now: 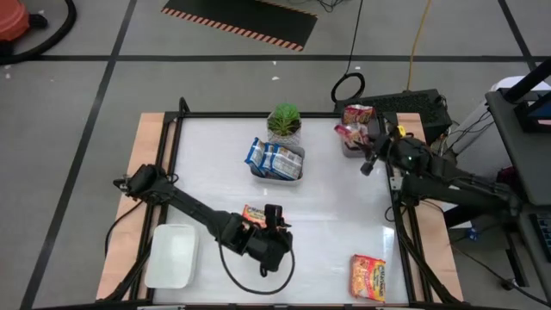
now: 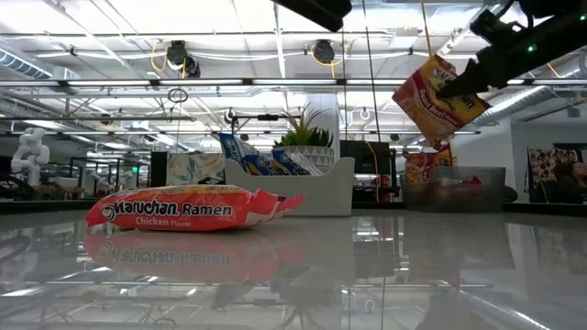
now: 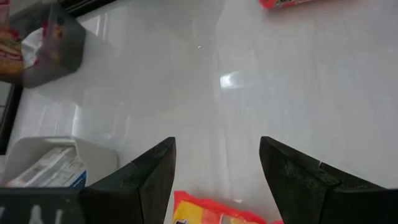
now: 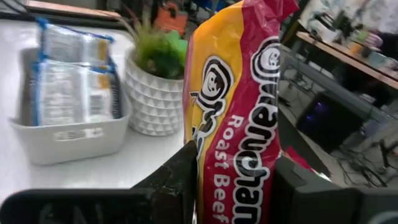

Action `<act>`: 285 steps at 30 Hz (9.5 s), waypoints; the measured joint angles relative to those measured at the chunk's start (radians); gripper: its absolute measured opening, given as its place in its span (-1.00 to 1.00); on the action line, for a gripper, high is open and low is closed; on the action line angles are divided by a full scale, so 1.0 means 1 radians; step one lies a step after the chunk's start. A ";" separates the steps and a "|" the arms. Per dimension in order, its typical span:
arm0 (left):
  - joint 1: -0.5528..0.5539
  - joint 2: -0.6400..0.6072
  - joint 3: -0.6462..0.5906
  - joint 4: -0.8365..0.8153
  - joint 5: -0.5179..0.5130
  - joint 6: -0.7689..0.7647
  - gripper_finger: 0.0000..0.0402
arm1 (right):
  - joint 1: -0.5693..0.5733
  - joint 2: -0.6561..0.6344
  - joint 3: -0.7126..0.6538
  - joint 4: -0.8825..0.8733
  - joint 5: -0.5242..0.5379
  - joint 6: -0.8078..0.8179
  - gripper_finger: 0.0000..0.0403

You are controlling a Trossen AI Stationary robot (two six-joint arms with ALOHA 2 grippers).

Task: Sort Maruchan noodles
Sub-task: Put the red noodle pack into the black bin, then put the left orange noodle pack into the white bin

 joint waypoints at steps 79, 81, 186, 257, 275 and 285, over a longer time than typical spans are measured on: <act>0.013 -0.017 -0.136 -0.006 0.089 -0.009 0.18 | -0.485 0.051 -0.192 0.174 -0.045 0.100 -0.16; 0.008 -0.031 -0.136 -0.029 0.090 -0.017 0.18 | -0.468 0.031 -0.168 0.132 -0.047 0.136 -0.16; -0.175 -0.123 -0.758 0.284 -0.132 -0.686 -0.97 | 1.088 0.829 0.136 0.884 0.401 0.789 -0.16; -0.411 -0.128 -0.505 0.204 -0.592 -0.035 -0.99 | 0.817 1.629 0.399 1.328 -0.102 0.553 0.50; -0.420 -0.129 -0.505 0.229 -0.541 -0.066 -0.94 | 0.818 1.776 0.579 1.328 -0.178 0.508 -0.02; -0.410 -0.157 -0.504 0.205 -0.368 -0.333 -0.75 | 0.814 1.771 0.576 1.333 -0.187 0.480 -0.37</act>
